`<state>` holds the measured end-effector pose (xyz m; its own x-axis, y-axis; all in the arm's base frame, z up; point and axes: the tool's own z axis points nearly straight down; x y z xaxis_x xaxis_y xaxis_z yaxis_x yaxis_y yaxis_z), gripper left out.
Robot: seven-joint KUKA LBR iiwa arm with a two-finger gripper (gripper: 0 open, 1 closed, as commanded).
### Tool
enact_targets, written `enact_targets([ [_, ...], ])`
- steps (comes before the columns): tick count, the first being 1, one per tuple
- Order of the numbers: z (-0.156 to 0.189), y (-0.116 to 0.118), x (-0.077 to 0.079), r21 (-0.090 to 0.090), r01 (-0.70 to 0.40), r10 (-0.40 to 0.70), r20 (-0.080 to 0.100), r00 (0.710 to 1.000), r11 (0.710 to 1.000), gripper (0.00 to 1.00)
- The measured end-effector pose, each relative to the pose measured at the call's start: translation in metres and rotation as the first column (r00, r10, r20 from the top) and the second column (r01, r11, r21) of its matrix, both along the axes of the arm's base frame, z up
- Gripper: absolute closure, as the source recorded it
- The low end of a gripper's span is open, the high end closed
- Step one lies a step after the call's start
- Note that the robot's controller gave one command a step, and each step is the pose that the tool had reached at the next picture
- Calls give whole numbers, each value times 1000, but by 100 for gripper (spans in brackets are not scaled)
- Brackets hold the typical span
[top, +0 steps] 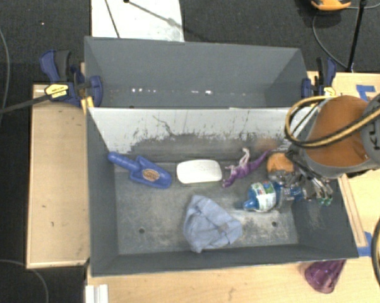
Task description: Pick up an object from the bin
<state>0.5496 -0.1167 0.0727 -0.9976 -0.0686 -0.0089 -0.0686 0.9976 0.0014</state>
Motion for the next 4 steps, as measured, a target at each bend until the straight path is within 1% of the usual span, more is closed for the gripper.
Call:
enact_targets([
  [2, 17, 0, -1, 1, -1, 1, -3, 1000, 1000, 100],
  [3, 33, 0, -1, 0, -1, 1, -2, 1000, 1000, 100],
  [4, 48, 0, -1, 1, -2, 2, -5, 1000, 1000, 100],
])
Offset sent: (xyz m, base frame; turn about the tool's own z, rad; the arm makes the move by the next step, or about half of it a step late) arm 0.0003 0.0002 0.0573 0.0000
